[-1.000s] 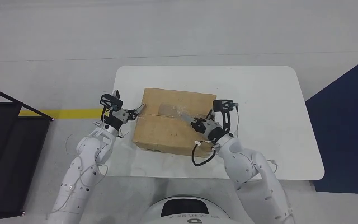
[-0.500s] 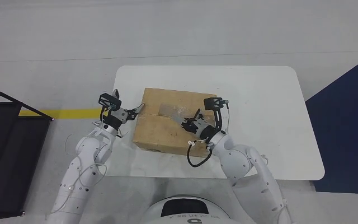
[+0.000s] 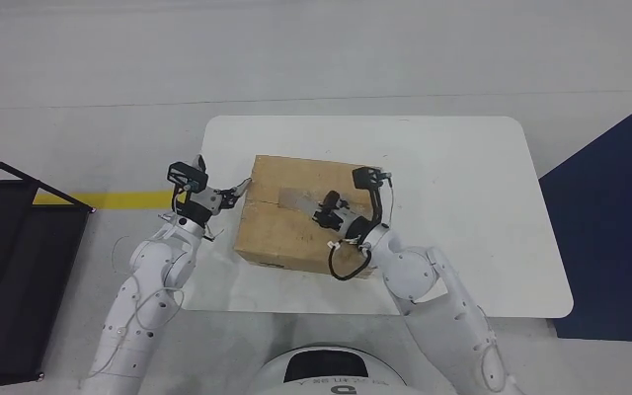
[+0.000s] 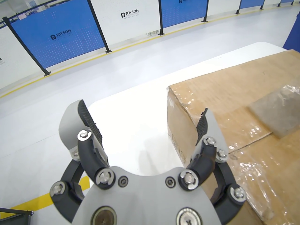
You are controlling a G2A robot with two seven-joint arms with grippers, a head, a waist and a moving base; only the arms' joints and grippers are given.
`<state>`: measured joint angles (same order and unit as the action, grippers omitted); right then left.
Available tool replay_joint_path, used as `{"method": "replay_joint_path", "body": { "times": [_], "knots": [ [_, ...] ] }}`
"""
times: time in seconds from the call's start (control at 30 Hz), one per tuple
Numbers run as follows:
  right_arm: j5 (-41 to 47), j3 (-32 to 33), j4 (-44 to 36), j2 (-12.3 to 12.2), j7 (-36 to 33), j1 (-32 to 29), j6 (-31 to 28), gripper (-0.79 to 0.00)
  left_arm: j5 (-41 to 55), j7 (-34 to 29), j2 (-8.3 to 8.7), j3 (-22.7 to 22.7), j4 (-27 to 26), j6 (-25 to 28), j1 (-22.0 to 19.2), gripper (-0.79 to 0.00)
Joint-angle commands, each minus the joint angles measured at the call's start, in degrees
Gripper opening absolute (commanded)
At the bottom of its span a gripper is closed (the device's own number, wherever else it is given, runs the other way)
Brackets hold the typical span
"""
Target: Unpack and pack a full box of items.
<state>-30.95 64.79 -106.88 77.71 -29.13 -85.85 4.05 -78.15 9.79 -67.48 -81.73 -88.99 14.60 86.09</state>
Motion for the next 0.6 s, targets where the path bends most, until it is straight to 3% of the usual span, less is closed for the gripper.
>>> {"method": "replay_joint_path", "body": {
  "times": [0.0,0.3,0.57],
  "knots": [
    [0.89,-0.64,0.45,0.13,-0.03,0.90,0.74,0.000,0.11,-0.03,0.04,-0.43,-0.19,-0.14,0.07,0.000],
    [5.80,-3.19,3.56,0.70,0.33,4.25,-0.24,0.000,0.29,-0.03,0.10,-1.12,-0.78,-0.23,0.42,0.000],
    [8.68,-7.98,10.29,1.95,-0.40,11.73,-0.13,0.000,1.02,0.61,0.12,-1.89,-0.94,-0.27,0.83,0.000]
  ]
}}
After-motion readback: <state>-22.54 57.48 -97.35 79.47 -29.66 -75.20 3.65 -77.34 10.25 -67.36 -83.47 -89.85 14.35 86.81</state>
